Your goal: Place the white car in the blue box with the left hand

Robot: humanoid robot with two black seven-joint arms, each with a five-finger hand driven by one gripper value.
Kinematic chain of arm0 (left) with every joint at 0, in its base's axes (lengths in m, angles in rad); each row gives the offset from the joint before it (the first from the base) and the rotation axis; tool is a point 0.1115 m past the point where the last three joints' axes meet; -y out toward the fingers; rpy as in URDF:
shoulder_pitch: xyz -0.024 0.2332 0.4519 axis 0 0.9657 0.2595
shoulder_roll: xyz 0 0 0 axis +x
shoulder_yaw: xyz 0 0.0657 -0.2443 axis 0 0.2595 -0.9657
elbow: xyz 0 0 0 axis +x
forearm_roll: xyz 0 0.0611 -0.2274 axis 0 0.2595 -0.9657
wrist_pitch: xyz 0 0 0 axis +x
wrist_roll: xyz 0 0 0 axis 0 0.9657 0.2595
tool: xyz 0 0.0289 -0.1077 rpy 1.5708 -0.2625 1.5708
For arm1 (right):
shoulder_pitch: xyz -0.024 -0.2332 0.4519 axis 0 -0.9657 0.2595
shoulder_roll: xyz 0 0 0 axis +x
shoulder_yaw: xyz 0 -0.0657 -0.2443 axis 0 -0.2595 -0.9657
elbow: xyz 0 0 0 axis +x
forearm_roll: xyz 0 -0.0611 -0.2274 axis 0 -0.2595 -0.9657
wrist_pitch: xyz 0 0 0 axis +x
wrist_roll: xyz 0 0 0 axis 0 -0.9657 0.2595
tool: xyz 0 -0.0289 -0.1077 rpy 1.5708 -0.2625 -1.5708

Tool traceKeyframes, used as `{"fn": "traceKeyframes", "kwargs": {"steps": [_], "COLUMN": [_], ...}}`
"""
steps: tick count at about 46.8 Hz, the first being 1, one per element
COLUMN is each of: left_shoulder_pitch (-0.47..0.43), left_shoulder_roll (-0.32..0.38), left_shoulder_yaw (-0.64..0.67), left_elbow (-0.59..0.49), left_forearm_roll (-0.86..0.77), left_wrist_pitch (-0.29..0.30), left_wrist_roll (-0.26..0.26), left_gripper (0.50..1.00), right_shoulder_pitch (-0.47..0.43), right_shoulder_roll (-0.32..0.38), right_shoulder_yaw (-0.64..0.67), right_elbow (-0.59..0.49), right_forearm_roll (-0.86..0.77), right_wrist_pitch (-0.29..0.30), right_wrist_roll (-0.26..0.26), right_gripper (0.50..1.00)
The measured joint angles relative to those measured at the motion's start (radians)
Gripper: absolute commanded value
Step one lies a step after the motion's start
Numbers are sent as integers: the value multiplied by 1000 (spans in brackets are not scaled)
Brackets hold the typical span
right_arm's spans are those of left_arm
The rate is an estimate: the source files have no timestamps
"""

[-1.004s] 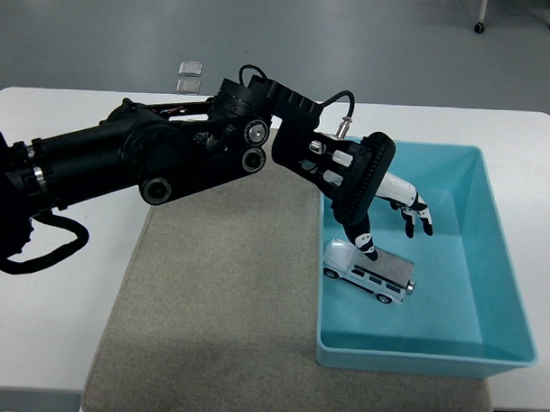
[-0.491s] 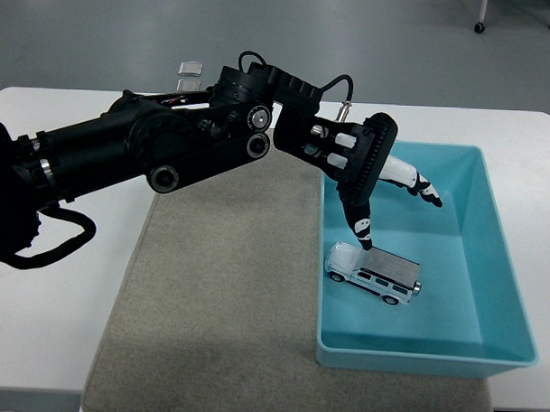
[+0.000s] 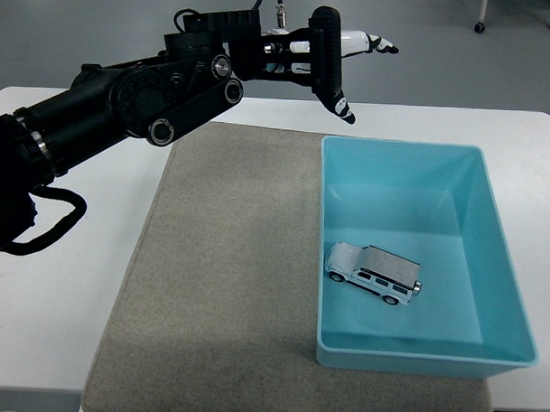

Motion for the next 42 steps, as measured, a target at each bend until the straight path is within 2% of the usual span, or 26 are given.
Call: {"fn": "traceKeyframes", "kwargs": {"steps": [4, 12, 25, 36, 42], "left_shoulder_pitch": [4, 13, 60, 98, 112], "left_shoulder_roll": [3, 6, 7, 6, 5], "left_shoulder_yaw": [1, 18, 14, 14, 14], "left_elbow": [54, 174, 343, 385, 389], "left_forearm_roll": [-73, -282, -509, -789, -981], "left_wrist_pitch": [25, 109, 165, 174, 160], "left_wrist_roll": [-1, -2, -2, 0, 0], "left_gripper": [994, 994, 996, 996, 1000], "right_shoulder_pitch": [0, 0, 0, 0, 0], "right_shoulder_roll": [0, 0, 0, 0, 0], "right_shoulder_yaw": [0, 0, 0, 0, 0], "right_elbow": [0, 0, 0, 0, 0], "right_forearm_roll": [0, 0, 0, 0, 0], "right_wrist_pitch": [0, 1, 1, 1, 1], "right_wrist_roll": [0, 0, 0, 0, 0], "right_gripper": [936, 936, 936, 936, 936]}}
